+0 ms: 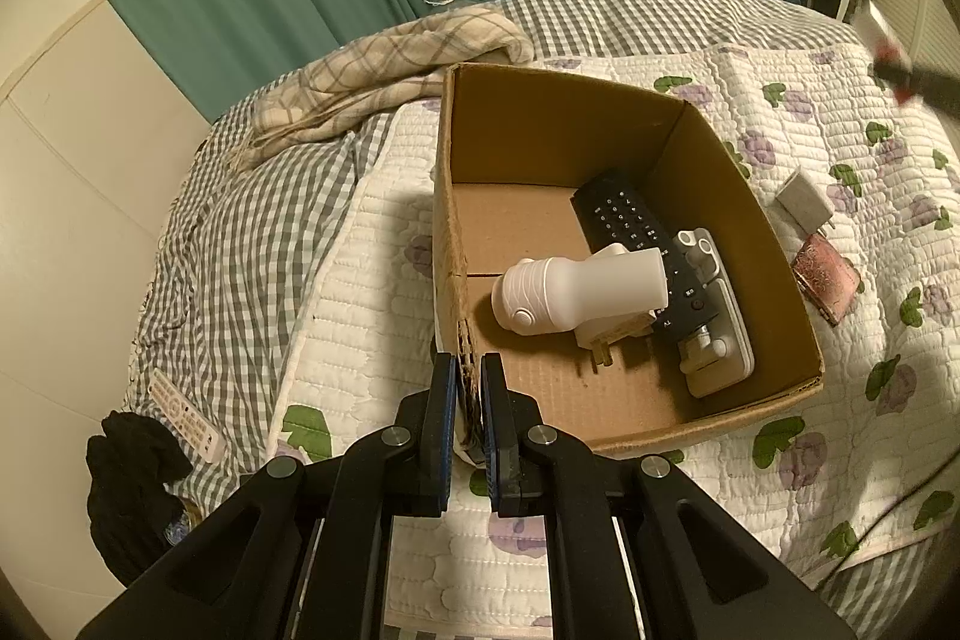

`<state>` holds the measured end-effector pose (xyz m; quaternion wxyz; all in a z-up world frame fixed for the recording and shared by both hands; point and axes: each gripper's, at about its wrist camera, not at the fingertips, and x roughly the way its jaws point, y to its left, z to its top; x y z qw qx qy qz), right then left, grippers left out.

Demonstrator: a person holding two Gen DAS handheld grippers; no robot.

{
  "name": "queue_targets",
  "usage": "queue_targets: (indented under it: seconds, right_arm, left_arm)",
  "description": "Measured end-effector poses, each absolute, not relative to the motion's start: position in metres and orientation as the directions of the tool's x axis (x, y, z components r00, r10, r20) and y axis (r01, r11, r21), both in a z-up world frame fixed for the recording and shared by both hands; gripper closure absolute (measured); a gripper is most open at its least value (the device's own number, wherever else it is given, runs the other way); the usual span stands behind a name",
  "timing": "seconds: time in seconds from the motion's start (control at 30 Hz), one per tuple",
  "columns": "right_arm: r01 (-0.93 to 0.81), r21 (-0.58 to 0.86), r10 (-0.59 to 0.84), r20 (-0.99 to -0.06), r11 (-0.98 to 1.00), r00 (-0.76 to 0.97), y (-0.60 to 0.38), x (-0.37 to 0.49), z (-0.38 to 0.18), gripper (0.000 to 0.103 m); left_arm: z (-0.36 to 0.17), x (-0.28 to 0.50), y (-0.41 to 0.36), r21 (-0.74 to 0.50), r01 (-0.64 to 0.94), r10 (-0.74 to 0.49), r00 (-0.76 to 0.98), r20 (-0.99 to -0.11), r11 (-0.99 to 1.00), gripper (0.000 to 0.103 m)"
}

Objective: Organize rigid objects
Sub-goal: 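Lower the red-capped bottle into the box with the right tool and release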

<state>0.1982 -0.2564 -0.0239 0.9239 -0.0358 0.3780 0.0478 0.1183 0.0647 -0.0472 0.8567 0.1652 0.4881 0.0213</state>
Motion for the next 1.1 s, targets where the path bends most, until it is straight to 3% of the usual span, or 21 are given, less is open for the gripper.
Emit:
queue_targets:
  seconds: [0.17, 0.33, 0.53, 0.83, 1.1]
  right_arm:
    - [-0.228, 0.013, 0.184, -0.635, 0.974, 0.751, -0.214, 0.195, 0.02, 0.067]
    - [-0.342, 0.054, 0.302, -0.613, 0.938, 0.73, -0.152, 0.194, 0.024, 0.067]
    - [-0.429, 0.085, 0.372, -0.663, 0.899, 0.649, -0.081, 0.209, -0.011, 0.067]
    - [-0.437, 0.103, 0.348, -0.773, 0.894, 0.531, -0.031, 0.233, -0.085, 0.067]
    - [-0.441, 0.1, 0.339, -0.795, 0.892, 0.504, -0.022, 0.234, -0.102, 0.067]
  left_arm:
    - [-0.048, 0.118, 0.064, 0.304, 0.125, 0.197, 0.523, -0.829, 0.944, 0.096]
    - [-0.048, 0.118, 0.063, 0.305, 0.129, 0.196, 0.525, -0.828, 0.944, 0.096]
    - [-0.047, 0.118, 0.064, 0.298, 0.13, 0.189, 0.525, -0.83, 0.946, 0.096]
    - [-0.047, 0.119, 0.066, 0.289, 0.139, 0.177, 0.526, -0.832, 0.947, 0.096]
    - [-0.047, 0.118, 0.068, 0.287, 0.14, 0.174, 0.527, -0.832, 0.948, 0.096]
